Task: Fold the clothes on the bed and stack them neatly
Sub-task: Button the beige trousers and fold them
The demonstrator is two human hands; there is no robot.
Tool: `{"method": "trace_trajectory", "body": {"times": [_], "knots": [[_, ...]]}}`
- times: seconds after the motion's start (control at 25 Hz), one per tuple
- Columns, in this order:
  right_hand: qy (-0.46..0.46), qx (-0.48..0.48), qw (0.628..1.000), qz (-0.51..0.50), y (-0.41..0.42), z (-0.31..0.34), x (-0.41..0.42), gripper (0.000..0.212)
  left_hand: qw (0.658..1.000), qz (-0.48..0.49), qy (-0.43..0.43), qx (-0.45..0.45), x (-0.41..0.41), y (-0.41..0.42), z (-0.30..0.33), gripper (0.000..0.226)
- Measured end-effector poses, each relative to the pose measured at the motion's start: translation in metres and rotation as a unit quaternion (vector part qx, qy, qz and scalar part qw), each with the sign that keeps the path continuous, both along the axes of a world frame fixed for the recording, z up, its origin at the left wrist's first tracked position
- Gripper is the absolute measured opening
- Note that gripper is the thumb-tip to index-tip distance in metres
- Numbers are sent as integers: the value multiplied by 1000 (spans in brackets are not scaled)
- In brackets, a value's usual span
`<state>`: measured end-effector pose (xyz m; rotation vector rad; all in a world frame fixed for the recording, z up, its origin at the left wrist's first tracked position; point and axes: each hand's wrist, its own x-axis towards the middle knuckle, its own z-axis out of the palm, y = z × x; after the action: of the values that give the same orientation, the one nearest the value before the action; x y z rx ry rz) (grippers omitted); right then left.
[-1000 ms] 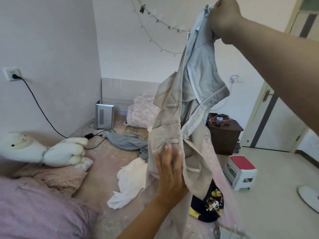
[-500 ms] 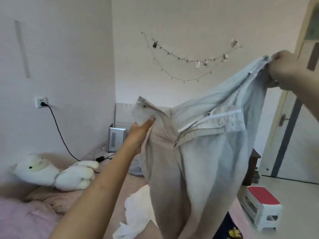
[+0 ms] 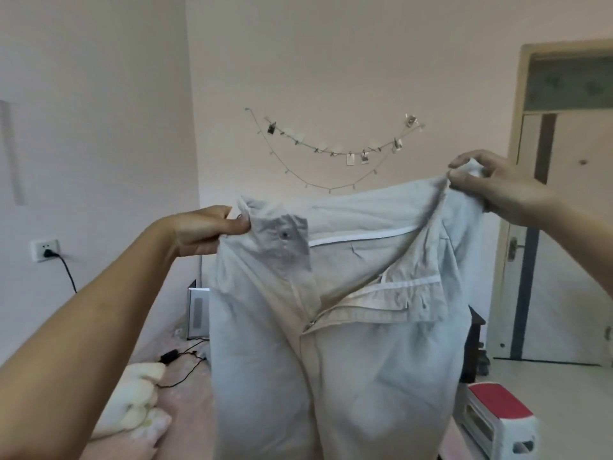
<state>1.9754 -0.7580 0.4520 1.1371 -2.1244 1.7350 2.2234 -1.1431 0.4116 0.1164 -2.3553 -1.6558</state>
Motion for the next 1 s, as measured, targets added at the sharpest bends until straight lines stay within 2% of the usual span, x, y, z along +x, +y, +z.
{"method": "trace_trajectory", "body": {"times": [0.04,0.08,0.2,0.28,0.36,0.4,0.48,0.56,0.68,0.76,0.88,0.92,1.0], "knots": [[31,12,999,-10,1,-2,1,11,998,-22,-47,-33,4,2,2,111],[54,16,998,-20,3,-3,2,8,995,-41,-78,-48,5,4,4,125],[74,10,997,-8,6,-2,5,9,993,-25,-86,-70,6,14,9,134],[69,32,997,-17,13,4,4,11,999,13,-24,-45,0,19,10,124],[36,55,996,-56,20,7,1,13,995,66,68,12,-10,22,10,85],[-4,41,998,-48,21,5,1,13,991,85,102,36,-16,26,9,65],[-89,-24,996,11,21,-1,3,18,981,116,139,75,-29,31,10,44],[-133,-77,987,54,19,-10,9,22,965,187,168,79,-36,35,14,39],[-150,-101,981,74,13,-17,20,25,946,279,164,-5,-37,35,27,53],[-144,-102,980,86,10,-13,29,24,956,252,144,-42,-33,33,38,69],[-82,-47,988,126,20,0,42,12,987,99,126,-4,-20,22,58,97],[-40,-7,991,124,26,5,43,7,992,60,113,4,-12,17,64,96],[61,82,992,72,36,11,40,17,995,39,79,-52,2,10,74,68]]}}
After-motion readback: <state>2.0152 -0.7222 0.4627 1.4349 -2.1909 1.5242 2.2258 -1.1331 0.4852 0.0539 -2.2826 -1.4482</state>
